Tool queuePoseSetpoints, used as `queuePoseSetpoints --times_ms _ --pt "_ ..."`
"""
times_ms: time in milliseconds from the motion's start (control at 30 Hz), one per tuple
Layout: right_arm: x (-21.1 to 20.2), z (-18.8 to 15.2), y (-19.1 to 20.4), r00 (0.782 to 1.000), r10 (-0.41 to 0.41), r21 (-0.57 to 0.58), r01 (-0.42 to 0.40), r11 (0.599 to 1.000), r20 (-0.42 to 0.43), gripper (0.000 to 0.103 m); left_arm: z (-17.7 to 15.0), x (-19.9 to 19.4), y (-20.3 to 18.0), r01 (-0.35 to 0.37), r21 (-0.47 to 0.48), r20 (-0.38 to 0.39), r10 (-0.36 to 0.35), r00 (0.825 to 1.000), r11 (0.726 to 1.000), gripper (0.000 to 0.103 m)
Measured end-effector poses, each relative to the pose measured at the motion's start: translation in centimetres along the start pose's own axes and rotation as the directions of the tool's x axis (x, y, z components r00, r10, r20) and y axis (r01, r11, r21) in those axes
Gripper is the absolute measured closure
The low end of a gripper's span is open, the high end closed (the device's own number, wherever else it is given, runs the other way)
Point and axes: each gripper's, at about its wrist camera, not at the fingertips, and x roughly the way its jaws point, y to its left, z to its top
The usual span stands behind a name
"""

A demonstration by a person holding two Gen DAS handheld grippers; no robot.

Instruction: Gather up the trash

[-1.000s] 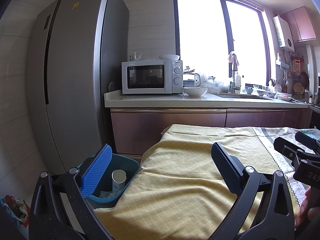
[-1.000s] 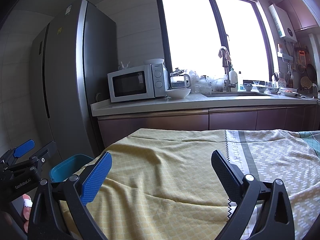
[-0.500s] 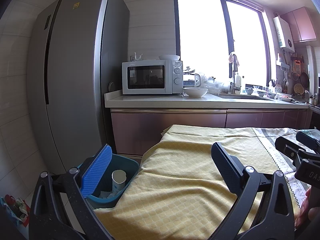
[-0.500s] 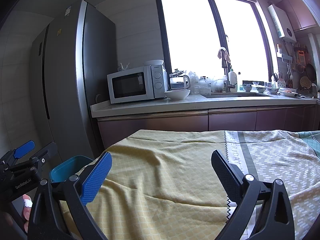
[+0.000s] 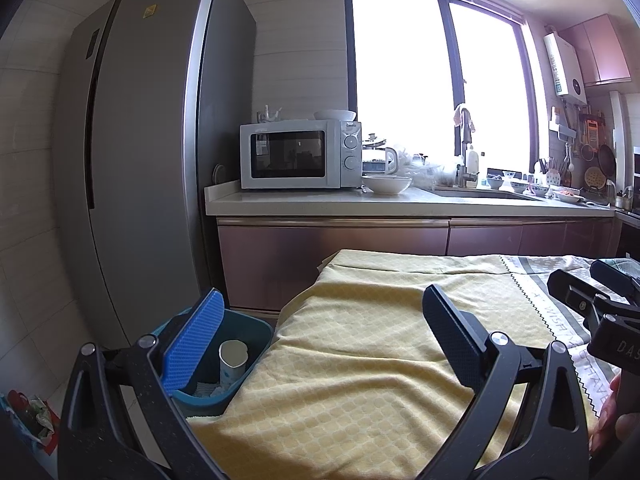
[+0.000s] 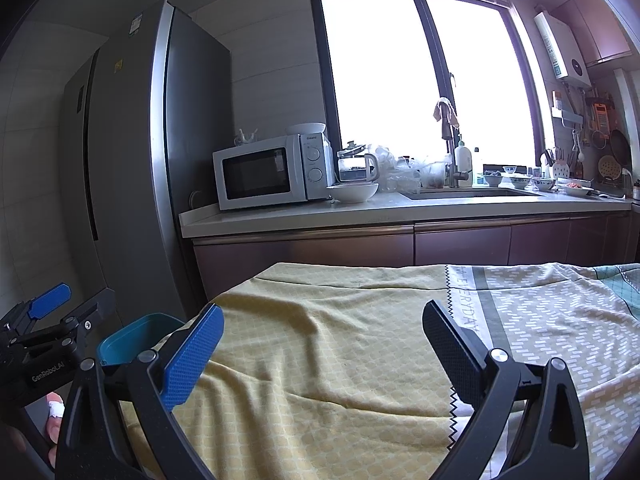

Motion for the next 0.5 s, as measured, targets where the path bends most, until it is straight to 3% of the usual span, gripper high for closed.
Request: queuePoseSetpoints --times_ms 500 --pt "-0.28 -0.19 0.08 1.0 -0.009 0.004 0.008 1.0 0.007 0.007 0.04 0.05 -0.02 -0.002 0.002 0.0 0.002 1.0 1.0 0.005"
